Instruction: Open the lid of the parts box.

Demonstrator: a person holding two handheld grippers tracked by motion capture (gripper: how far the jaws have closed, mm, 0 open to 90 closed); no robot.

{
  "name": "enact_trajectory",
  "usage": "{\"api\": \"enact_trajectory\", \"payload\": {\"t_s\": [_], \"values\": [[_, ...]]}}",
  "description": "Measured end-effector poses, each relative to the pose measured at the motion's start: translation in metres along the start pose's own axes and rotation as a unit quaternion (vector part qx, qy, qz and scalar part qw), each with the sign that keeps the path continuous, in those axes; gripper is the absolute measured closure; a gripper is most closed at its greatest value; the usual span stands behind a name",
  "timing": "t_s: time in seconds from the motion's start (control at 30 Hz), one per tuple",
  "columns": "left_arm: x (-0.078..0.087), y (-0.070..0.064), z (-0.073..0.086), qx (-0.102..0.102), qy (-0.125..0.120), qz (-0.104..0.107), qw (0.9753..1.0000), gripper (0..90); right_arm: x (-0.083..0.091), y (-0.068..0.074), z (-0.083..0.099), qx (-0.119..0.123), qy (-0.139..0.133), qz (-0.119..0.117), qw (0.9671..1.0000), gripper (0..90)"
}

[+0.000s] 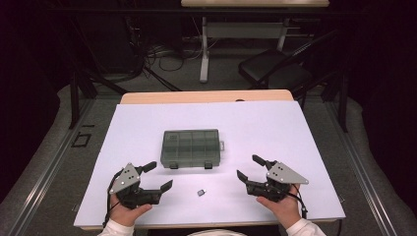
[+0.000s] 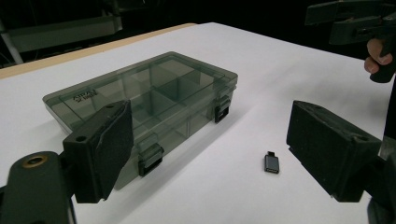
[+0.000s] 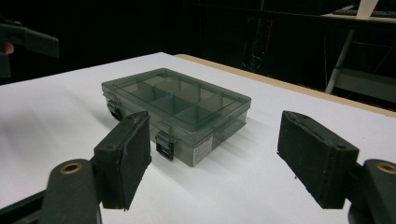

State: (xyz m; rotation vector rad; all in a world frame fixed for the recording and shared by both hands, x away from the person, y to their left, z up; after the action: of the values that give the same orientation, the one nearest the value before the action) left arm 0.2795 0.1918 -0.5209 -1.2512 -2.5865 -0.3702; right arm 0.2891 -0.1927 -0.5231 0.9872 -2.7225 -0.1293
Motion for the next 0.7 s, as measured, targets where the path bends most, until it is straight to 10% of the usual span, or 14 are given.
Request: {"api": "enact_trajectory", "payload": {"t_s": [0.7], "values": [[-0.014,0.017,0.009,0.027,0.040,-0.012,0.9988,27.3,-0.023,0.015,0.005,0.033,0.081,0.005,0.9961,45.4]]}}
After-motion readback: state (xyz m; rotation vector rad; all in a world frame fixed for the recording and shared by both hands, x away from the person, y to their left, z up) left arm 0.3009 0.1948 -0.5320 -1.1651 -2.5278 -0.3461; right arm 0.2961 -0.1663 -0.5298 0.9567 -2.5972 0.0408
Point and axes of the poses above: each handheld gripper's, and its own axes: x roughly backward along the jaws, z roughly out of its underside, y roughly to its left, the point moved 2 cm from there along -x, roughly forward along the jaws, and after that the axes turned 11 degrees about -x, right-handed, at the moved point
